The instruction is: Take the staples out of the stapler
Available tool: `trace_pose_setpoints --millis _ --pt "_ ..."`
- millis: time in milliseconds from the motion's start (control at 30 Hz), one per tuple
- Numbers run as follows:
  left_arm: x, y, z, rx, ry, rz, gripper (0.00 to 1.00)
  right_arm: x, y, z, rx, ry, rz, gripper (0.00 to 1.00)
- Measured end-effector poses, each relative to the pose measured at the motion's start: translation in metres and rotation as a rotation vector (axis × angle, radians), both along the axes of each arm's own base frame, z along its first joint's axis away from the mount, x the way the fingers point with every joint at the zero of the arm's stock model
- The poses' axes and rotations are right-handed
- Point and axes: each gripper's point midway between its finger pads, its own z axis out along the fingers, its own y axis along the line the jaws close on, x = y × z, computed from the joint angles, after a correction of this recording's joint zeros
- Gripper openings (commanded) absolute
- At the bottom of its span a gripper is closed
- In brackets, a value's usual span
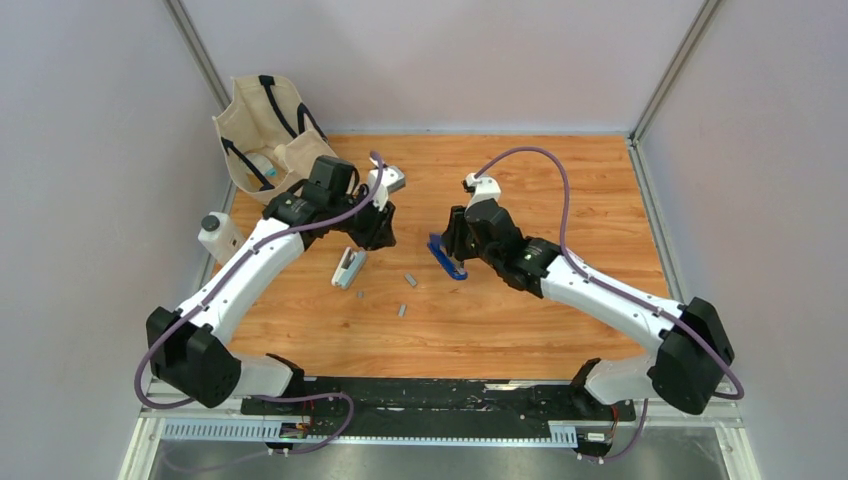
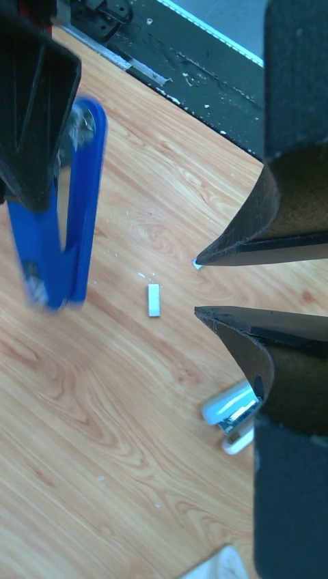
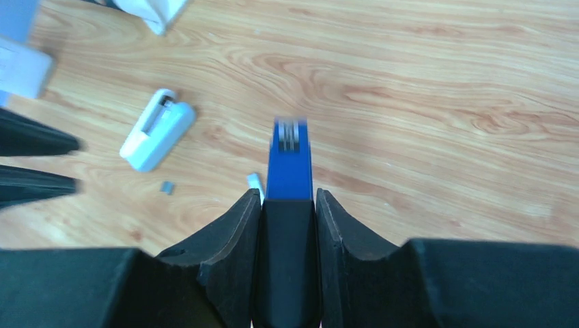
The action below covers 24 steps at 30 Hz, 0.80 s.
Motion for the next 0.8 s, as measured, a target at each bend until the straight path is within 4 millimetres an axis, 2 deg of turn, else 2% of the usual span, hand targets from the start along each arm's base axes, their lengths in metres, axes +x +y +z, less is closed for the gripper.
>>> trace_pose_setpoints --millis 100,200,567,700,800 --pt "0.005 0.015 0.002 -0.005 0.036 0.058 0.37 0.006 -0.007 -0.025 -0.084 0.049 -0.008 0.00" --pt "0.003 0.026 -0.003 0.007 0.080 0.095 0.37 0.015 -0.003 -0.041 -0.157 0.075 0.000 0.00" --pt "-0.014 0.061 0.004 0.021 0.048 0.177 0.37 0.072 0.037 -0.028 -0.258 -0.032 0.033 0.00" --pt "-0.017 0.070 -0.003 0.039 0.061 0.202 0.37 0.098 0.056 -0.030 -0.271 -0.066 0.018 0.00" --pt "-0.016 0.080 -0.007 0.045 0.081 0.231 0.37 0.125 0.074 -0.041 -0.270 -0.087 -0.029 0.00"
